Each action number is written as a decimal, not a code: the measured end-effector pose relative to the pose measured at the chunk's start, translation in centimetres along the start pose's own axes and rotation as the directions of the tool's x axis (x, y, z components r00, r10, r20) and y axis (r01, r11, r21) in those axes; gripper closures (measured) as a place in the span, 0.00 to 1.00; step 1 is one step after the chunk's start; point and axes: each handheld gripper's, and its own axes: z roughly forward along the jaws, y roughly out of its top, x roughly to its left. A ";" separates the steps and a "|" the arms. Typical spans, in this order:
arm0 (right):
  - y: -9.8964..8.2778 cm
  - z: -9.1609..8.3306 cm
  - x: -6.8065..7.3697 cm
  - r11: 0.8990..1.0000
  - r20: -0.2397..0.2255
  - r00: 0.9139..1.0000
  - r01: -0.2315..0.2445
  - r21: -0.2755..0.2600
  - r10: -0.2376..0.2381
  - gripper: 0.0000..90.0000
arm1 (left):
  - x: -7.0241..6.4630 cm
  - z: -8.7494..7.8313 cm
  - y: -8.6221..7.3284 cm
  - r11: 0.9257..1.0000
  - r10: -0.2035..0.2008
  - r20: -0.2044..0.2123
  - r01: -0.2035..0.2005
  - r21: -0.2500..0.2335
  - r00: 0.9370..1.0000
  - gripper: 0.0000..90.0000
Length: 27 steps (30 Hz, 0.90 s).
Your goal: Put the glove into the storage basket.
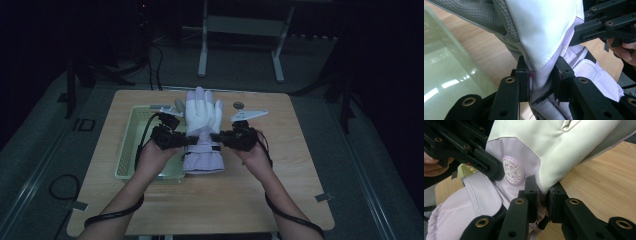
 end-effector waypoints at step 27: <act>4.6 8.8 5.9 0.999 -0.062 0.997 0.037 -0.008 -0.037 0.89 | 7.1 -8.3 -3.1 0.999 -0.045 -0.062 0.046 0.017 0.997 0.79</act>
